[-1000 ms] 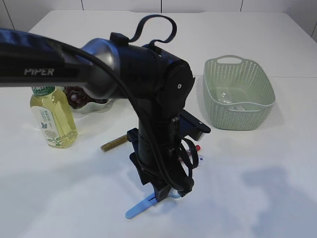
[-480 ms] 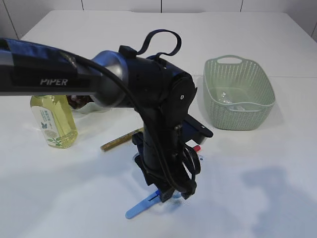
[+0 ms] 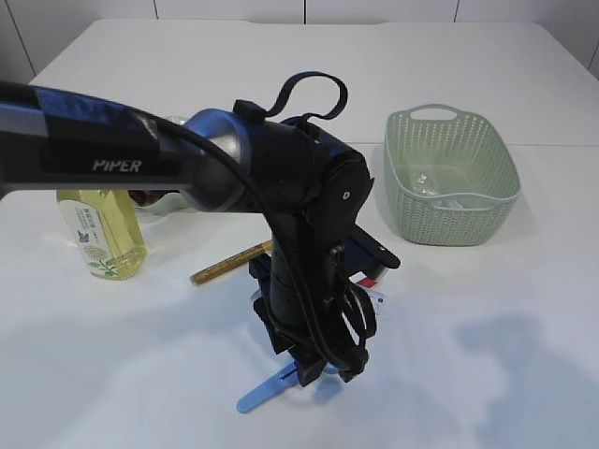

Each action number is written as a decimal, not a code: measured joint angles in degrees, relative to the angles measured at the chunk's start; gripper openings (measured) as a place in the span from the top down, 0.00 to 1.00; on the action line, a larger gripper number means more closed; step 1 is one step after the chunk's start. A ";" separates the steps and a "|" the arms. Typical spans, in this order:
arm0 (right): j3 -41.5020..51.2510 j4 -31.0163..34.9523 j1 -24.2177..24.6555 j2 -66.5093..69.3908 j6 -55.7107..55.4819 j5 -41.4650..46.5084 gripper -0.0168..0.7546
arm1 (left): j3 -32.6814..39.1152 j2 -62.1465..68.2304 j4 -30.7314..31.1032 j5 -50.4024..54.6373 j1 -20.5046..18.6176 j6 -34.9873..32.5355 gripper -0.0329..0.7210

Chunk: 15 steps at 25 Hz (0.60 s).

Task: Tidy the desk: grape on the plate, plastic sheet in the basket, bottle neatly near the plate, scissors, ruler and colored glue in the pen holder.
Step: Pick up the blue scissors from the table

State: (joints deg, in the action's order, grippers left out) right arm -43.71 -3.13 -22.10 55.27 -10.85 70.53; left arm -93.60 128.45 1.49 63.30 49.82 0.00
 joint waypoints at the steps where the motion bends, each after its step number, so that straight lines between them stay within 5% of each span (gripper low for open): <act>1: 0.00 0.00 0.00 0.00 0.00 0.00 0.22 | 0.00 0.00 0.00 -0.04 0.00 0.00 0.48; 15: 0.00 0.00 0.00 0.00 0.13 0.07 0.22 | 0.00 1.16 0.04 -0.26 0.00 0.00 0.48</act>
State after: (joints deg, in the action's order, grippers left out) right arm -43.71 -3.13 -22.10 55.27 -10.72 70.61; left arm -93.60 129.61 1.53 63.04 49.82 0.00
